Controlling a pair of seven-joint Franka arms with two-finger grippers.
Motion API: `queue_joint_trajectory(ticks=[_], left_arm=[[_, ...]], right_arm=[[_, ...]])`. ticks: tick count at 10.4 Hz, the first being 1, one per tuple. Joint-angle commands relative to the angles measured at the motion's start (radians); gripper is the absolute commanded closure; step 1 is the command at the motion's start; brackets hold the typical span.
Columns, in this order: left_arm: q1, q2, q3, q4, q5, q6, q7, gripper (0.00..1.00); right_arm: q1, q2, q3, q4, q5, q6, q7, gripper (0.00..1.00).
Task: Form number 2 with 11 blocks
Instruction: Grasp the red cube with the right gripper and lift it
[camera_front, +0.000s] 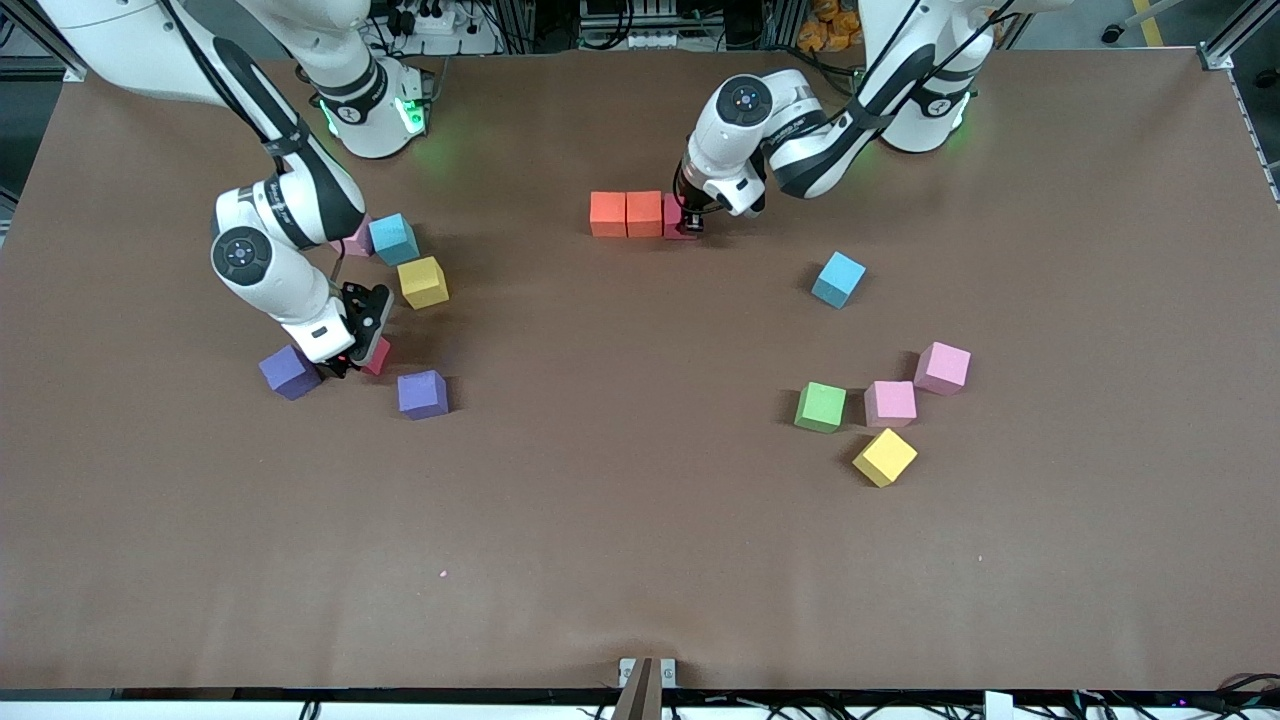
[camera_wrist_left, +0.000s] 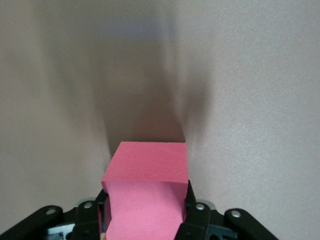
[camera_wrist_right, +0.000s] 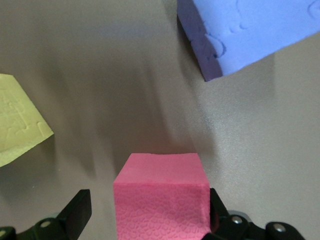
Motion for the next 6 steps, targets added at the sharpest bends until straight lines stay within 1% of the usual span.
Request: queue_joint_trajectory(ticks=[1, 2, 3, 4, 5, 6], left_arm=[[-0.019, 0.027, 0.011, 0.015, 0.025, 0.013, -0.010, 0.72], [-0.020, 0.027, 0.011, 0.015, 0.025, 0.013, -0.010, 0.72], [-0.022, 0.027, 0.011, 0.015, 0.025, 0.013, -0.010, 0.72], [-0.023, 0.027, 0.011, 0.015, 0.025, 0.013, -0.010, 0.71], [-0.022, 0.029, 0.011, 0.015, 0.025, 0.013, -0.010, 0.65], [-0.022, 0.029, 0.011, 0.013, 0.025, 0.013, -0.010, 0.09]], right_arm=[[-0.025, 0.008, 0.017, -0.010, -0.005, 0.049, -0.019, 0.02], [-0.026, 0.020, 0.017, -0.009, -0.014, 0.069, -0.022, 0.13], [-0.028, 0.025, 0.017, -0.006, -0.034, 0.071, -0.022, 0.13], [-0.036, 0.026, 0.017, -0.006, -0.047, 0.071, -0.022, 0.08], [-0.036, 0.026, 0.017, -0.006, -0.047, 0.071, -0.022, 0.03], [-0.036, 0.026, 0.015, -0.007, -0.047, 0.071, -0.022, 0.03]])
